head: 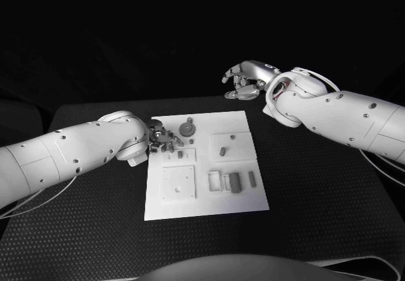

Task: Assemble the parts on the task board

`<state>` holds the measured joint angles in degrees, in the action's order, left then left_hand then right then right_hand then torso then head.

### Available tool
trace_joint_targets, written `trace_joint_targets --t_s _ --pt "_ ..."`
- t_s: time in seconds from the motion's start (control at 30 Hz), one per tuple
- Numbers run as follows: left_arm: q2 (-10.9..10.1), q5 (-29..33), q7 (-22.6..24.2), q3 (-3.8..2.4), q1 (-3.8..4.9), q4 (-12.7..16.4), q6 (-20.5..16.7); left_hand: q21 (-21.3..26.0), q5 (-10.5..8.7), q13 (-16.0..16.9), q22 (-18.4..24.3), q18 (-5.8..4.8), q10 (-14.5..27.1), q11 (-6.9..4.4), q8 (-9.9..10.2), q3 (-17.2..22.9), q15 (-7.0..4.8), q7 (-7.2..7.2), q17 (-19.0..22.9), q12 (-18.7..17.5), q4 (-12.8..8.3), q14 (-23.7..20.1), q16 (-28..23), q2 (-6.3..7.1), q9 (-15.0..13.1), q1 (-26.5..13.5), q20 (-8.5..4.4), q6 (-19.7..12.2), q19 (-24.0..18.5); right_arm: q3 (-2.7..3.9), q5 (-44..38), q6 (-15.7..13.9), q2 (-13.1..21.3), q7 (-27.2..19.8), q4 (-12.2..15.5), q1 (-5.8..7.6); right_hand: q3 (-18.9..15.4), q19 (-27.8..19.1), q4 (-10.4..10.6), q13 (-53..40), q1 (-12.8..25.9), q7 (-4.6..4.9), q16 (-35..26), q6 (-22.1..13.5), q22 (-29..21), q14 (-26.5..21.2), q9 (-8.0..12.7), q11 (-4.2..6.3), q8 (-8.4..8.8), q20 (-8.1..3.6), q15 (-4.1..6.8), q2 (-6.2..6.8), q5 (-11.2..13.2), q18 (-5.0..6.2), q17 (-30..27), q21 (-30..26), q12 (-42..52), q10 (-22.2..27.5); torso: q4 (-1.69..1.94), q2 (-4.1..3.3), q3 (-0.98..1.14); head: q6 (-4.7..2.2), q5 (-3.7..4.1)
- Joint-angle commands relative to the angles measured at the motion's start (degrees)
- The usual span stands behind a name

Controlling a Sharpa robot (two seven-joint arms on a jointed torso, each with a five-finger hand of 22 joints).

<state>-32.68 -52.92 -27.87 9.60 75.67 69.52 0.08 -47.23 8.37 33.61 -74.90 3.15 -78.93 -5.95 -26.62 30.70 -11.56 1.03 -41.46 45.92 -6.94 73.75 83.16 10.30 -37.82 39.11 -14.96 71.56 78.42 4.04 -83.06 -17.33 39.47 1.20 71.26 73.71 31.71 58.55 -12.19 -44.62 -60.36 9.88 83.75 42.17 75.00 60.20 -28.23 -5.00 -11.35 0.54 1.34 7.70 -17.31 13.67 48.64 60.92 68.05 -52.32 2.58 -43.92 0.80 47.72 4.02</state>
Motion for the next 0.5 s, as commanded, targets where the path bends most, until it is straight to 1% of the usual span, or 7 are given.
trace_joint_targets --t_s 0.03,0.1,0.13,0.2,0.33,0.43,0.5 --pt "-0.5 3.3 1.2 -1.27 0.59 0.0 0.8 0.5 0.14 -0.2 -0.7 2.38 0.8 -0.02 0.2 -0.1 -0.45 -0.37 0.2 -0.1 -0.6 0.0 -0.4 -0.93 -0.2 0.0 -0.31 -0.4 -0.3 0.03 0.1 0.5 -0.1 -0.3 -0.4 -0.03 -0.2 0.0 -0.1 0.1 0.1 1.76 -0.2 -0.9 0.3 -0.1 0.1 -0.11 -0.28 -0.42 -0.24 -0.46 0.0 1.33 -0.1 -0.2 0.3 0.0 -0.05 -0.04 -0.03 -0.41 -0.13" --pt "-0.8 3.7 1.3 -1.67 1.13 0.1 0.8 0.7 0.22 -0.3 -0.6 2.42 1.2 -0.12 0.4 -0.2 -0.56 -0.52 0.4 -0.2 -1.0 -0.2 -0.8 -1.19 -0.4 0.0 -0.35 -0.9 -0.5 0.03 0.1 0.6 -0.1 -0.2 -0.5 -0.04 -0.2 0.0 -0.1 0.1 0.1 1.76 -0.2 -0.9 0.3 -0.1 0.1 -0.11 -0.28 -0.42 -0.24 -0.47 0.0 1.33 -0.1 -0.2 0.3 0.0 -0.14 -0.04 -0.03 -0.56 -0.18" --pt "-0.9 3.9 1.3 -2.0 1.51 0.0 0.9 0.9 0.24 -0.4 -0.5 2.47 1.6 -0.22 0.6 -0.3 -0.68 -0.61 0.5 -0.3 -1.3 -0.2 -1.0 -1.33 -0.5 0.0 -0.4 -1.2 -0.6 0.03 0.1 0.6 -0.1 -0.2 -0.6 -0.04 -0.2 0.0 -0.1 0.1 0.1 1.76 -0.2 -0.9 0.3 -0.1 0.1 -0.11 -0.29 -0.42 -0.24 -0.47 0.0 1.33 -0.1 -0.2 0.3 0.0 -0.15 -0.06 -0.04 -0.72 -0.2" --pt "-1.0 4.6 1.5 -2.19 2.34 -0.4 0.8 1.4 0.26 -0.5 -0.3 2.6 2.6 -0.32 1.0 -0.4 -0.83 -0.76 0.9 -0.6 -1.6 -0.4 -1.6 -1.56 -0.6 0.0 -0.53 -2.1 -0.8 0.03 0.1 0.6 -0.1 -0.2 -0.7 -0.05 -0.2 0.0 -0.1 0.1 0.1 1.76 -0.2 -0.9 0.3 -0.1 0.1 -0.11 -0.29 -0.43 -0.24 -0.48 0.0 1.33 -0.1 -0.2 0.3 0.0 -0.16 -0.06 -0.05 -0.8 -0.2" --pt "-0.2 4.7 1.6 -2.27 3.69 -3.0 0.8 2.2 0.27 -1.0 0.1 2.79 4.4 0.21 1.9 -0.4 -0.38 -1.39 1.6 -1.3 -2.1 -0.5 -2.7 -2.01 -0.8 -0.2 -0.73 -3.9 -1.2 0.03 0.1 0.6 -0.2 -0.2 -0.7 -0.07 -0.2 0.0 -0.1 0.1 0.1 1.76 -0.2 -0.9 0.3 -0.1 0.1 -0.11 -0.29 -0.43 -0.24 -0.49 0.0 1.33 -0.1 -0.2 0.3 0.0 -0.11 -0.11 0.03 -1.21 -0.24" --pt "1.2 1.5 1.6 -2.25 4.17 -6.3 1.9 2.6 0.31 -1.4 0.3 2.87 5.5 0.63 2.5 -0.3 0.01 -1.83 1.7 -1.6 -2.5 -0.3 -3.0 -2.51 -0.9 0.0 -0.82 -5.0 -1.1 0.03 0.1 0.7 -0.3 -0.2 -0.8 -0.09 -0.2 0.0 -0.1 0.1 0.1 1.76 -0.2 -0.9 0.3 -0.1 0.1 -0.11 -0.3 -0.43 -0.24 -0.5 0.0 1.33 -0.1 -0.2 0.3 0.0 -0.11 -0.13 0.04 -1.36 -0.27" --pt "1.9 -1.0 1.8 -2.24 4.27 -7.6 2.0 2.8 0.53 -1.9 0.3 2.93 6.5 1.09 3.0 -0.2 0.44 -2.32 1.7 -2.2 -3.0 -0.2 -3.0 -2.89 -0.8 0.3 -0.88 -6.2 -1.1 0.03 0.1 0.7 -0.4 -0.2 -0.8 -0.1 -0.2 0.0 -0.1 0.1 0.1 1.76 -0.2 -0.9 0.3 -0.1 0.1 -0.11 -0.3 -0.43 -0.24 -0.5 0.0 1.33 -0.1 -0.2 0.3 0.0 -0.11 -0.12 0.05 -1.5 -0.3"
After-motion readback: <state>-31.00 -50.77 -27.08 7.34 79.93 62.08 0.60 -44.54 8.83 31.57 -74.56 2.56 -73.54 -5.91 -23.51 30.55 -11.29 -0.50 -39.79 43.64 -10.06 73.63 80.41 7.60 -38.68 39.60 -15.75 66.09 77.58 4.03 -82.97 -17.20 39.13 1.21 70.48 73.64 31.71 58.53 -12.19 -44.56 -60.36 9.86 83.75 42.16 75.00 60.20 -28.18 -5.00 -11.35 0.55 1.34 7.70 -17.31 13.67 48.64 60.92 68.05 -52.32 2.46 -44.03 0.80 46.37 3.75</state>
